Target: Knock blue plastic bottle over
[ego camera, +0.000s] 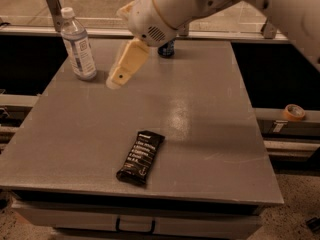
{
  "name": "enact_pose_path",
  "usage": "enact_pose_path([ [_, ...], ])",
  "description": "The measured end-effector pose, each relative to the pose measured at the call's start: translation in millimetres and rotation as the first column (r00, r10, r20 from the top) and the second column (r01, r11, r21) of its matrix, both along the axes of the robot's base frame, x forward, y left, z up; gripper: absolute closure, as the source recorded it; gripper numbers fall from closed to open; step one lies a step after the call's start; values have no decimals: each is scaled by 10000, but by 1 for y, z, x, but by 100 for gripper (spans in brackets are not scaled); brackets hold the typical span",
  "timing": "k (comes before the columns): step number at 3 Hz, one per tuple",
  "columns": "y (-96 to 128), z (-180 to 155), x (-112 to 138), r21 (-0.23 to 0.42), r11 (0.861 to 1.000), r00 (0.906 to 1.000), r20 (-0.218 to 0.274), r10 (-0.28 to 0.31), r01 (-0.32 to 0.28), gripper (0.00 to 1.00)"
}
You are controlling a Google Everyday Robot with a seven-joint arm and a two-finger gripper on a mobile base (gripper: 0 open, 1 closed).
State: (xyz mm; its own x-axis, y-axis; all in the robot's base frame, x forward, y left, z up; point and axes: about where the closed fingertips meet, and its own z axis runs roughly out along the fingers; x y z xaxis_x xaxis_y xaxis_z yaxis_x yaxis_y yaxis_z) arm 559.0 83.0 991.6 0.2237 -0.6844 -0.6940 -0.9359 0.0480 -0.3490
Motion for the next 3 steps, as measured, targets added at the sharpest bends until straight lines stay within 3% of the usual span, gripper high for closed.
enact_pose_path([
  [1,51,-11,41,1159,9932,9999,117,105,-117,0],
  [2,82,-23,83,2295,9732,9998,77,-177,155,0],
  [3,109,-37,116,3304,9424,9986,-211,-483,526,0],
])
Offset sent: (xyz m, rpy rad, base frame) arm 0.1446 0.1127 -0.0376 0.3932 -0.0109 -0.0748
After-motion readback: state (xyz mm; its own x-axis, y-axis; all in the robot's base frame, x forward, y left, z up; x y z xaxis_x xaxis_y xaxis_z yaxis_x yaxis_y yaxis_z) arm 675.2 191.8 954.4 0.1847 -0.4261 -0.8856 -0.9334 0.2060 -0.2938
